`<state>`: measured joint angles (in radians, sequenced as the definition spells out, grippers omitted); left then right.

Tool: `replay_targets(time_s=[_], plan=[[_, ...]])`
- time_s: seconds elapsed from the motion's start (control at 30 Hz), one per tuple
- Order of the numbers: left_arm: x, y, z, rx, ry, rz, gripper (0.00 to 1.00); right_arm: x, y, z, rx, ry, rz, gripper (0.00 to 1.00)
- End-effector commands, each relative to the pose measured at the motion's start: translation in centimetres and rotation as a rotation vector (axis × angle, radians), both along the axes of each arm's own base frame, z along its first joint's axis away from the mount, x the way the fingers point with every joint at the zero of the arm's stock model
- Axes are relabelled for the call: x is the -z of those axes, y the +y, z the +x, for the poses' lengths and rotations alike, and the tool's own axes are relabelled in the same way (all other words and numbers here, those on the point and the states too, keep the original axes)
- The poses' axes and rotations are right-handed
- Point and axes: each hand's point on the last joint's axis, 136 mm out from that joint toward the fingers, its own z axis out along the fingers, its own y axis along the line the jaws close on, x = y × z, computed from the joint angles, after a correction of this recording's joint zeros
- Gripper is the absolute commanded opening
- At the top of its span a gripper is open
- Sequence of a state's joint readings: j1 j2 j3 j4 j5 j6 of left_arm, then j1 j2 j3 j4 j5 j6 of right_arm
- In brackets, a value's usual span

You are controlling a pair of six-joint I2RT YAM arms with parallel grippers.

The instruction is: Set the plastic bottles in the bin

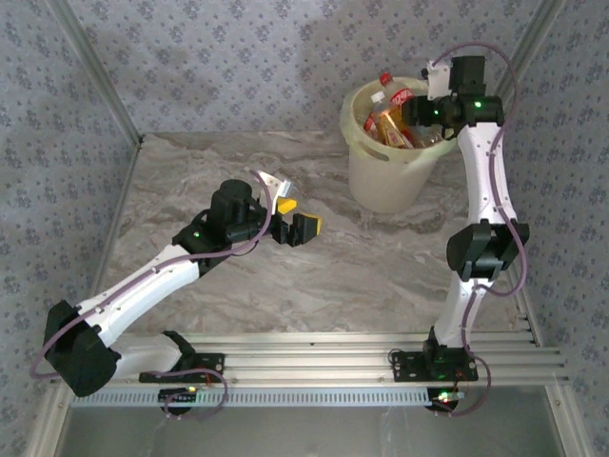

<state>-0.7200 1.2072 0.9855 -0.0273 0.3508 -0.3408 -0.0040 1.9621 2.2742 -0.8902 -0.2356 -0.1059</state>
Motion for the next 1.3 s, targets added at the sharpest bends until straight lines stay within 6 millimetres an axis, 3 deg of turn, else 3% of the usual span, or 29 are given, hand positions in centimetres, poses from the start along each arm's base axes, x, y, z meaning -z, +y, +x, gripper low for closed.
replay_targets(time_s=[0.0, 0.27, 0.47, 0.67, 0.93, 1.17, 1.27], plan=[[-1.3, 0.3, 0.2, -0.007, -0.034, -0.007, 1.00, -2.7, 0.3, -1.9, 0.003, -0.047, 0.002, 0.64], [-2.0, 1.8, 1.1, -0.077, -0.043, 0.053, 1.00, -6.2, 0.3, -3.8, 0.036, -0.148, 0.044, 0.82], [-2.8, 3.0, 1.3, -0.124, -0.098, 0.084, 1.00, -8.3, 0.9, -6.6, 0.037, -0.236, 0.100, 1.00], [-2.9, 5.7, 2.5, -0.252, -0.163, 0.147, 1.00, -9.1, 1.0, -10.0, 0.066, -0.345, 0.125, 1.00], [-1.5, 11.2, 4.8, -0.431, -0.150, 0.165, 1.00, -5.0, -0.8, -14.0, 0.171, -0.332, 0.091, 1.00], [2.3, 16.9, 5.8, -0.621, -0.093, 0.148, 1.00, 1.1, -2.0, -17.2, 0.222, -0.405, 0.074, 1.00], [4.1, 19.2, 5.9, -0.709, -0.089, 0.173, 0.99, 4.9, -2.6, -17.5, 0.248, -0.365, 0.044, 1.00]])
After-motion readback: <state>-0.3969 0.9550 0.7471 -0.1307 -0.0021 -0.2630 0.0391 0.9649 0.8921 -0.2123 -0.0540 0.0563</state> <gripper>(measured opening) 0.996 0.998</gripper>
